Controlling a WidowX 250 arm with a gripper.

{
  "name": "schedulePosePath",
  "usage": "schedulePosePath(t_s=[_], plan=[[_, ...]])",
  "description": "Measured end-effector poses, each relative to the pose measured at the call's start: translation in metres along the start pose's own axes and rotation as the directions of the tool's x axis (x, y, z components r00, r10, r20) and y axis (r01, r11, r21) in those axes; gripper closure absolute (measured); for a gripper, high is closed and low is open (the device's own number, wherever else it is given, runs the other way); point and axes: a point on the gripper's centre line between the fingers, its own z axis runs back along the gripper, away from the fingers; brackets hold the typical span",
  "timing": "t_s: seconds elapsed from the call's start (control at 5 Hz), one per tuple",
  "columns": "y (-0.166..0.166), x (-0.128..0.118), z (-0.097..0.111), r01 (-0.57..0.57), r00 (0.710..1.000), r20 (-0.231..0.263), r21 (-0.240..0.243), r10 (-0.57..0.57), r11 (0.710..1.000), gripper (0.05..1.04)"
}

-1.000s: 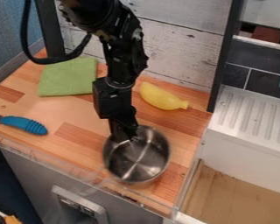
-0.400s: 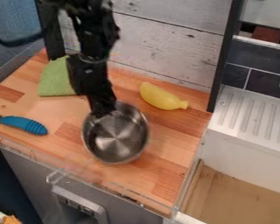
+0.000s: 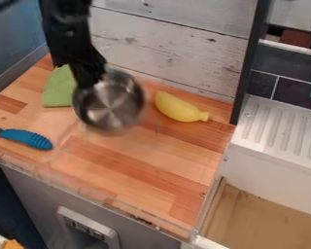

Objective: Put the silver pot on top of the green cloth.

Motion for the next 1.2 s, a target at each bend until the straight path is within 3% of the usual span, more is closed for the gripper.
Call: schedulePosePath(t_s=[0.2,0.6,1.2], plan=[[-0.020,-0.001,-0.001,-0.131,0.991,0.001,0.027,0.131,0.991,1.011],[-0.065,0.004,-0.012,-0.339,0.940,0.040,0.037,0.337,0.940,1.011],[-0.096,-0.009,-0.043,-0.441,0.894,0.103,0.026,0.436,0.897,1.014]])
